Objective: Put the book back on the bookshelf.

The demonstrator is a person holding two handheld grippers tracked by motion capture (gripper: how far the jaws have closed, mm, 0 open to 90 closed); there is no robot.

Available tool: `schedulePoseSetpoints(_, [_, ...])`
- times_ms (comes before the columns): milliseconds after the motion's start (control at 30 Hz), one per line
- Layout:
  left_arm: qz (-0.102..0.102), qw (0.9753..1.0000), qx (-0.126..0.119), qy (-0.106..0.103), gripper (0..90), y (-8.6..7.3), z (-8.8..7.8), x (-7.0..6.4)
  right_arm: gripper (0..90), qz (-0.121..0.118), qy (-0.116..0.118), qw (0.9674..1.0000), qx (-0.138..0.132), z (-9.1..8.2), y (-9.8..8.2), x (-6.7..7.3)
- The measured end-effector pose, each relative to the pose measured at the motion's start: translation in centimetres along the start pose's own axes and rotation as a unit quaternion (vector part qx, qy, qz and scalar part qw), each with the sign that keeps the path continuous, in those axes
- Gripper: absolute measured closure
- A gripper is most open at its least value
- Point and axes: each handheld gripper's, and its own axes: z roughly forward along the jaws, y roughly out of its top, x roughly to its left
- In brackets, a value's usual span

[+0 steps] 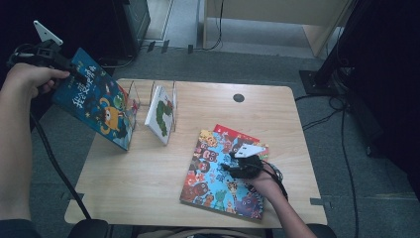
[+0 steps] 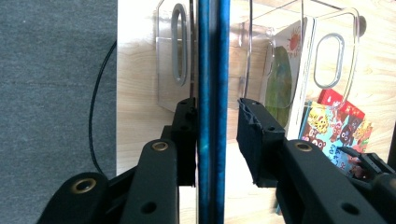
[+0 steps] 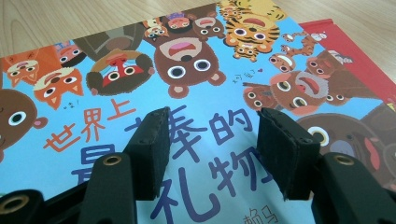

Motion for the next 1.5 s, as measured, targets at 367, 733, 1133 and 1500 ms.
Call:
schedulePoseSetpoints(367, [-0.006, 0.9998, -0.012, -0.017, 65.6, -0.2, 0.1, 0.8, 44.3, 0.0, 0.0, 1.0, 0.0, 0.0, 0.0, 0.0])
schedulePoseSetpoints(733, [-0.006, 0.9996, -0.009, -0.026, 59.8, -0.5, -0.3, 1.2, 44.4, 0.0, 0.0, 1.0, 0.0, 0.0, 0.0, 0.0])
schedulePoseSetpoints(1133, [-0.013, 0.9984, -0.035, -0.042, 57.3, -1.8, -2.3, 2.3, 43.4, 0.0, 0.002, 1.0, 0.0, 0.0, 0.0, -0.1])
schedulePoseSetpoints(1500, [-0.007, 0.9967, -0.063, -0.051, 55.2, -3.7, -6.3, 1.4, 39.0, 0.001, 0.001, 1.0, 0.001, 0.1, 0.1, -0.2])
